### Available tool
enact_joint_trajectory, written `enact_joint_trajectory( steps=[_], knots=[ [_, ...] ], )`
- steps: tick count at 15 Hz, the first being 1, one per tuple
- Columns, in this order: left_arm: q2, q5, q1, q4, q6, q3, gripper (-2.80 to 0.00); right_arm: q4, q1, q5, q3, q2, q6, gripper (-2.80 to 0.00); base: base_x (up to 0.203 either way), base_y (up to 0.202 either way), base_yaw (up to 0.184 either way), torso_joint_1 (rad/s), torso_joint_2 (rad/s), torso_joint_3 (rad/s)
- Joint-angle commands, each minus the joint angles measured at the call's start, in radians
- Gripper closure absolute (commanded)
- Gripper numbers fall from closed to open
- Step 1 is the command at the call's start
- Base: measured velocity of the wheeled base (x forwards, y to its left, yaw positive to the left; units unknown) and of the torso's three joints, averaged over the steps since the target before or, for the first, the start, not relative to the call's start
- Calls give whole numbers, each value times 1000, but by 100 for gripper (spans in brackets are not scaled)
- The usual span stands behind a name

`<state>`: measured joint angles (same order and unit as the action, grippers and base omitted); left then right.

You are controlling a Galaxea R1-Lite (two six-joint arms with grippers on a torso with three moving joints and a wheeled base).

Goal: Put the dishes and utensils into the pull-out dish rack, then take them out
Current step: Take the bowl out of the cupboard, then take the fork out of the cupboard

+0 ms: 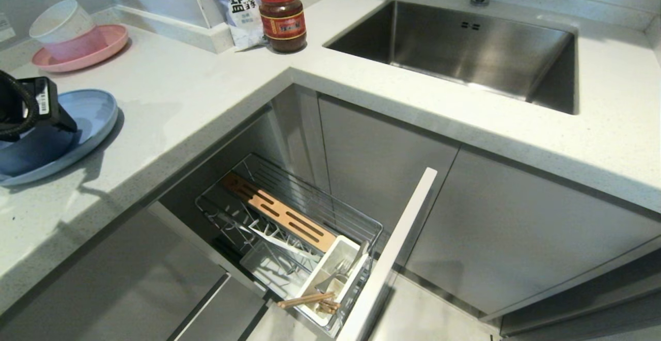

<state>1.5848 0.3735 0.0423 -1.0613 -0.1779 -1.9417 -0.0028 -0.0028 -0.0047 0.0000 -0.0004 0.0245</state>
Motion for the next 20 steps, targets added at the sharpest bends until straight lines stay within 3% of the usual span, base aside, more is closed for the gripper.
enact_joint_trajectory(
  steps=[1,8,9,13,15,20],
  knots=[
    [-21,2,1,-5,-2,1,-280,0,0,0,2,-4,0,0,0,0,0,0,0,0],
    [-181,16,1,11,-39,2,-280,0,0,0,2,-4,0,0,0,0,0,0,0,0],
    [-221,16,1,17,-47,8,0,0,0,0,2,-4,0,0,0,0,0,0,0,0],
    [-319,16,0,81,-73,27,0,0,0,0,2,-4,0,0,0,0,0,0,0,0],
    [-339,15,-3,187,-112,26,0,0,0,0,2,-4,0,0,0,0,0,0,0,0],
    [-337,13,-87,476,-293,27,0,0,0,0,2,-4,0,0,0,0,0,0,0,0]
  ],
)
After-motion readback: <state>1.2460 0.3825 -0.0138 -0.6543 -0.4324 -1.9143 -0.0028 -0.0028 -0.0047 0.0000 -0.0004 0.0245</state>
